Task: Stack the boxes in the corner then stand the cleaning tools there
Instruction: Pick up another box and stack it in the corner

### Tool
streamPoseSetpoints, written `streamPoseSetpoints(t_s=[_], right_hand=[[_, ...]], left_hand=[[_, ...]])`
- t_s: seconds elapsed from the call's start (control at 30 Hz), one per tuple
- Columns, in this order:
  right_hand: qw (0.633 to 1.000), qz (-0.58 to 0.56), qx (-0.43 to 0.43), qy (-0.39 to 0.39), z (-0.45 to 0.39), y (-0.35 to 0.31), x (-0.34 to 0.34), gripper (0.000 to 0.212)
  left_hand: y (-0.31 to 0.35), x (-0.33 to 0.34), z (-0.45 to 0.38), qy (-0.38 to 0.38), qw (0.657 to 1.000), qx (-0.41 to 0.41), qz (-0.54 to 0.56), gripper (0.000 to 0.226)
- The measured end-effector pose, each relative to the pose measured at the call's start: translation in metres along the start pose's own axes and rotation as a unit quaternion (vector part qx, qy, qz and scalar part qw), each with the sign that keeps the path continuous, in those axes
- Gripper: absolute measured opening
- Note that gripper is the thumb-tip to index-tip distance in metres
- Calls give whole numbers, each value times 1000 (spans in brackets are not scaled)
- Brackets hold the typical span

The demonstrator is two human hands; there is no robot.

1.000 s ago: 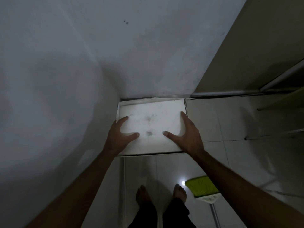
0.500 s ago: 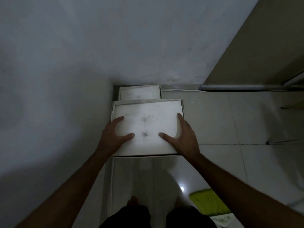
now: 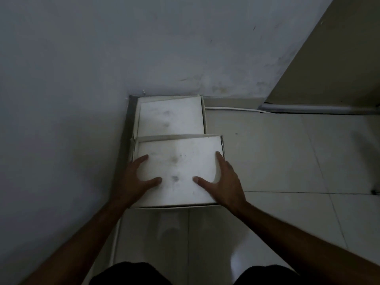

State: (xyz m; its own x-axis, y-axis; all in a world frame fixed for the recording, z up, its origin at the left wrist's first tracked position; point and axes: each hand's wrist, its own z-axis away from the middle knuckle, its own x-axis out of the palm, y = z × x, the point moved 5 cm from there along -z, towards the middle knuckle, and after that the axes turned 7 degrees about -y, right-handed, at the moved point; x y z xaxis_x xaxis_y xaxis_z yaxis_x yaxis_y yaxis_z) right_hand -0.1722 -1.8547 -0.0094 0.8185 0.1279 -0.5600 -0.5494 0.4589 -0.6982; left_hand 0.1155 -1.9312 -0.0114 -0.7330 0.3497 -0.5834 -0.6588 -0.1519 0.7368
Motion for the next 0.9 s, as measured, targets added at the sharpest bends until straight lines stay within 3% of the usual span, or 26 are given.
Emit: streamPoseSetpoints(t_s=[0.33,0.63,0.77,0.83,0.9], right_hand=[[1000,18,-19,4,-44,47,61,123],[999,36,-30,26,-60,40,74,121],[998,37,-35,30,-64,39,76,121],[998,39,-35,32,-66,38,78,121],[998,38,-35,34,-66,36,79,121]], left_hand=[[-81,39,-39,-1,1000,1,4,93],[-88,30,-62,-5,1000,14,5,93],[-78,24,-52,36,990,49,-124,95],[-62,27,-36,83,954,120,-261,92],[-49,46,-19,64,929,180,-319,91]])
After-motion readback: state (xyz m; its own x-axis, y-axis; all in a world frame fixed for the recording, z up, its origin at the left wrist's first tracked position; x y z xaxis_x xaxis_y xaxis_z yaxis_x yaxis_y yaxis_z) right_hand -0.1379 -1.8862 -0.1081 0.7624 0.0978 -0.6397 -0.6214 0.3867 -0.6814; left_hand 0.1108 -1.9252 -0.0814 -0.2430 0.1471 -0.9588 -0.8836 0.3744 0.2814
